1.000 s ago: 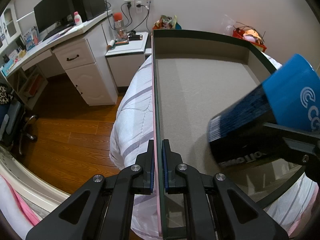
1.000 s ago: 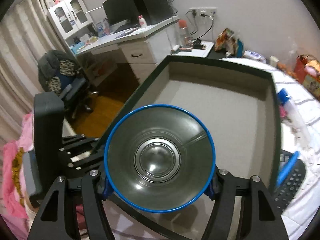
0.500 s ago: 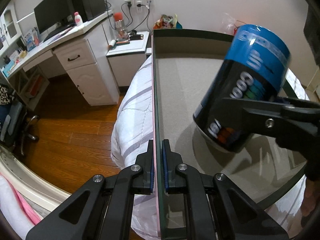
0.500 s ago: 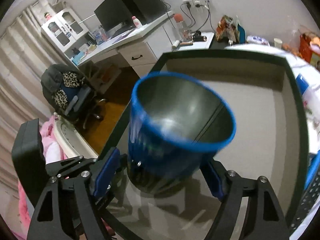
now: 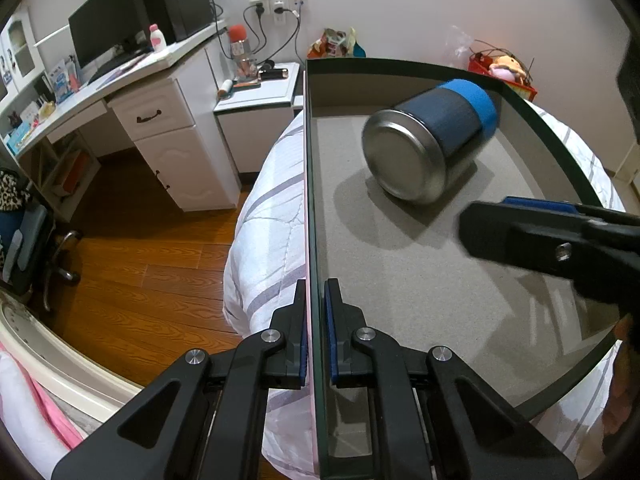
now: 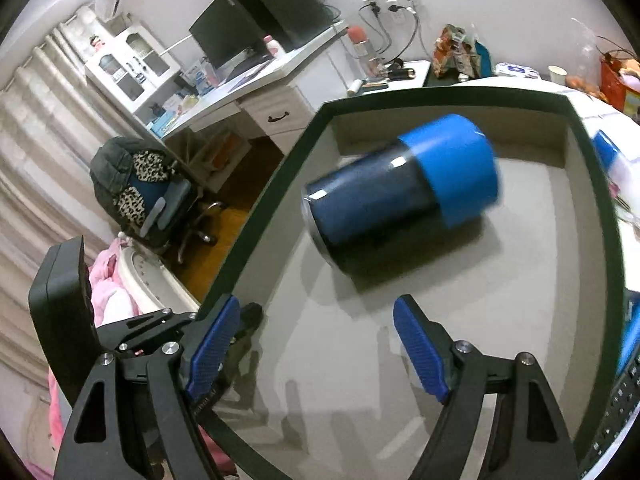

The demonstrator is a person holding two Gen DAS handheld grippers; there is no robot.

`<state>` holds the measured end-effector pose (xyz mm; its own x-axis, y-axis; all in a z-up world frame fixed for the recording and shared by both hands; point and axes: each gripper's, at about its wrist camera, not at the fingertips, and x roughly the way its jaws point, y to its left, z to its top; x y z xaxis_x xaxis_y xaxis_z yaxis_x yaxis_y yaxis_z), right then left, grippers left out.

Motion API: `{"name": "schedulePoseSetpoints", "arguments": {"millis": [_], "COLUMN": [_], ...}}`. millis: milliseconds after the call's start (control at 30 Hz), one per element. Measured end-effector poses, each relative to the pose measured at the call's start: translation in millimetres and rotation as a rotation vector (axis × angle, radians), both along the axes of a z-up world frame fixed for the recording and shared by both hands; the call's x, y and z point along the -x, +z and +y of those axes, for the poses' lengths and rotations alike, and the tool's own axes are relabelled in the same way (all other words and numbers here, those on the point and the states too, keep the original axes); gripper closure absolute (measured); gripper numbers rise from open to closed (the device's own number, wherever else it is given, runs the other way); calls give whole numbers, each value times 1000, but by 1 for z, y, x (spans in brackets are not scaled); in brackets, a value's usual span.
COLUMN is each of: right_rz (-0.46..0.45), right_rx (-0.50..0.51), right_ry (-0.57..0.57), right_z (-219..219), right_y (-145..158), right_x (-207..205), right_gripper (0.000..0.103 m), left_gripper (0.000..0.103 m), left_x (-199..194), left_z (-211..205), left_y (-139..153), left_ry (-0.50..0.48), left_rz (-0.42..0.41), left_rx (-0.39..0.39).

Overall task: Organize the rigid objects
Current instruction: 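Lift the can with the right gripper and release it inside the tray, then move the right gripper to the clear blue-capped tube and grasp it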

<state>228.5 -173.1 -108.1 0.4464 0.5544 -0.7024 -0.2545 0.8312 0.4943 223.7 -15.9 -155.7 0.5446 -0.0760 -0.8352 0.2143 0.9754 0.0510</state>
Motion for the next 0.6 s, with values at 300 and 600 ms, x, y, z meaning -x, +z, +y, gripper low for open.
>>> {"name": "schedulePoseSetpoints", "arguments": {"millis": [300, 600], "right_rz": [-145, -200], "right_rx": [121, 314], "right_ry": [-205, -468], "right_z": [-53, -130], "right_y": [39, 55], "right_x": [43, 78], "right_gripper": [22, 22], "left_gripper": [96, 96], "left_x": [0, 2], "left_z": [0, 1], "left_y": [0, -1], "left_ry": [3, 8], "left_rz": [2, 1], "left_rx": [0, -6]}}
